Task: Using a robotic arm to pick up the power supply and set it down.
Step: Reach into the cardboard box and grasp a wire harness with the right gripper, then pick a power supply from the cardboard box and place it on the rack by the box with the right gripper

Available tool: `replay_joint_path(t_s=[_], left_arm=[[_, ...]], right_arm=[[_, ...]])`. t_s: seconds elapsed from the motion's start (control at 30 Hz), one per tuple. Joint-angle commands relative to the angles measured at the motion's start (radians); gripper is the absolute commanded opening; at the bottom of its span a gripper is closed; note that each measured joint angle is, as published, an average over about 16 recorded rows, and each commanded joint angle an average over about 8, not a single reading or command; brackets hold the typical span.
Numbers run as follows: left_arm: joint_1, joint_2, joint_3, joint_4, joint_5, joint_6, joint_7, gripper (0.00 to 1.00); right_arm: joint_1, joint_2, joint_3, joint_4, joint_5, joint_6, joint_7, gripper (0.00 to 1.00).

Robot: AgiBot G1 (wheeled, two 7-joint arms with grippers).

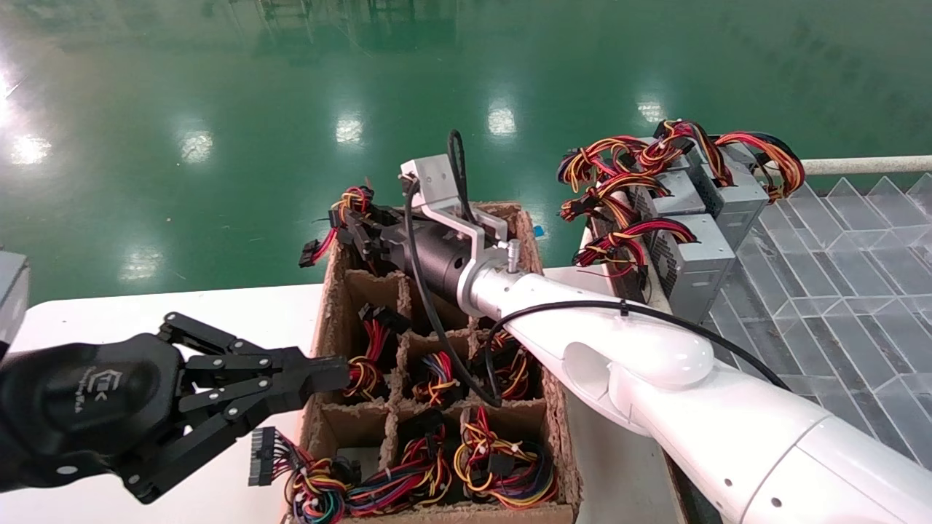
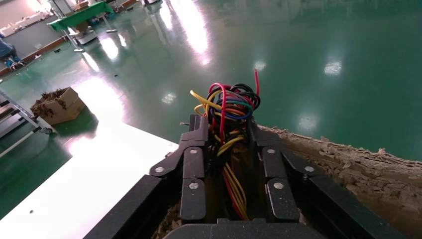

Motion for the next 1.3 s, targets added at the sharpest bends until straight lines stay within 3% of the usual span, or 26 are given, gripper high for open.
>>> replay_joint_path(t_s=[0.03,0.4,0.73,0.87,1.13,1.3], left_arm=[[0.0,0.0,0.0,0.0,0.0,0.0,0.0,0.0],[0.0,0.0,0.0,0.0,0.0,0.0,0.0,0.0],[0.0,0.0,0.0,0.0,0.0,0.0,0.0,0.0],[0.0,0.0,0.0,0.0,0.0,0.0,0.0,0.0],[0.0,0.0,0.0,0.0,0.0,0.0,0.0,0.0],[0.0,0.0,0.0,0.0,0.0,0.0,0.0,0.0]], right_arm=[[0.001,0.0,-0.007,0.003,0.016,0.011,-0.008,0.0],[0.019,0.001,-0.004,-0.01,0.1,-0.043,-0.096,0.0],[0.084,0.013,0.064,-0.119,0.23,-0.146,-0.153,0.0],[0.129,0.032,0.116,-0.156,0.282,-0.244,-0.178,0.0],[0.205,0.112,0.233,-0.189,0.354,-0.575,-0.286,0.0],[0.261,0.179,0.251,-0.187,0.342,-0.665,-0.327,0.0]])
